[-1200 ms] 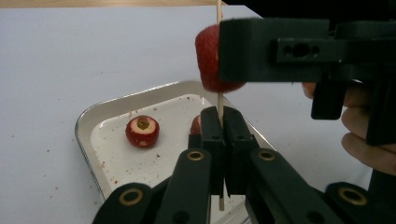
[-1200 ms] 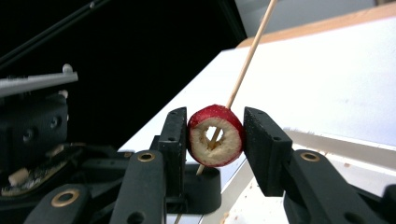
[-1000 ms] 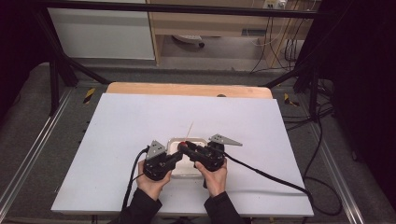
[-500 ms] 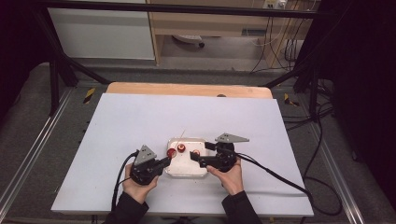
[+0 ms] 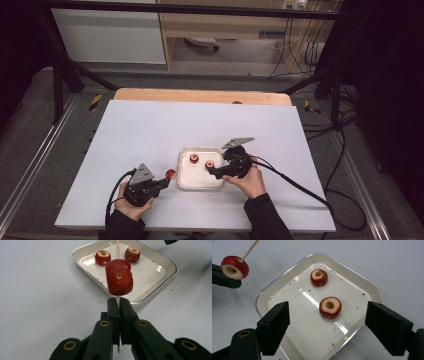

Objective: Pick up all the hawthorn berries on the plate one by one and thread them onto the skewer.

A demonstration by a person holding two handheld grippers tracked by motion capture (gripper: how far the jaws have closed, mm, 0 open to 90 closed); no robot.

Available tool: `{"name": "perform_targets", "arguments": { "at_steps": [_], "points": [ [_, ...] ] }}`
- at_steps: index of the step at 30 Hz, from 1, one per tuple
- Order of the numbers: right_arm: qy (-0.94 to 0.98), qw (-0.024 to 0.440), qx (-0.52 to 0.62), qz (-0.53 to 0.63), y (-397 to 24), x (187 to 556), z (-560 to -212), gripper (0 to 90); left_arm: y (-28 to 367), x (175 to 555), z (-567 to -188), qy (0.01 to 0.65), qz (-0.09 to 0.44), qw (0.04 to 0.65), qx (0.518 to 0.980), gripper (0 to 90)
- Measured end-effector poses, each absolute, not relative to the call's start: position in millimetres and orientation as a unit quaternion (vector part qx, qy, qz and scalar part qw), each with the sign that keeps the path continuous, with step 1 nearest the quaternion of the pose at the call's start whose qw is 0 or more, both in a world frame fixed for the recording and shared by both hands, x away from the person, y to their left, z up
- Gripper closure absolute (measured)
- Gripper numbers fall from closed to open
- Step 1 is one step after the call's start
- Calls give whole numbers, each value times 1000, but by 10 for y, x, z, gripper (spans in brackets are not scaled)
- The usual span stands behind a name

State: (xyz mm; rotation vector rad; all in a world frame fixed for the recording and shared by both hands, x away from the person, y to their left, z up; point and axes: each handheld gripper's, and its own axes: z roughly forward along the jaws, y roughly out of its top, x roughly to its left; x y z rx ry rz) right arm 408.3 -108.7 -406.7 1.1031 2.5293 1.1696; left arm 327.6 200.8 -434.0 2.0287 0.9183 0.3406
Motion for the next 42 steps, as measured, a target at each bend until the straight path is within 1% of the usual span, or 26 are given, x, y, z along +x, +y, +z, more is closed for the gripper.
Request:
{"name": "perform_targets", "arguments": {
  "at_steps": [6,13,21,30,37,42],
  "points": [
    [866,47,372,330,-970,4282,-3991,258,2069,3265,-4355,368,139,426,815,881],
    [893,25,360,268,-807,4436,-3999,316,2066,3277,-4375,369,137,423,816,881],
    [910,6,346,227,-625,4572,-4025,415,2065,3286,-4382,369,135,422,817,881],
    [911,-13,357,207,-598,4637,-4087,537,2063,3286,-4380,369,136,421,817,881],
    [912,-20,357,202,-602,4657,-4101,587,2063,3287,-4380,369,137,421,817,881],
    [911,-25,361,197,-598,4668,-4113,590,2063,3287,-4380,369,137,420,818,881]
  ]
}}
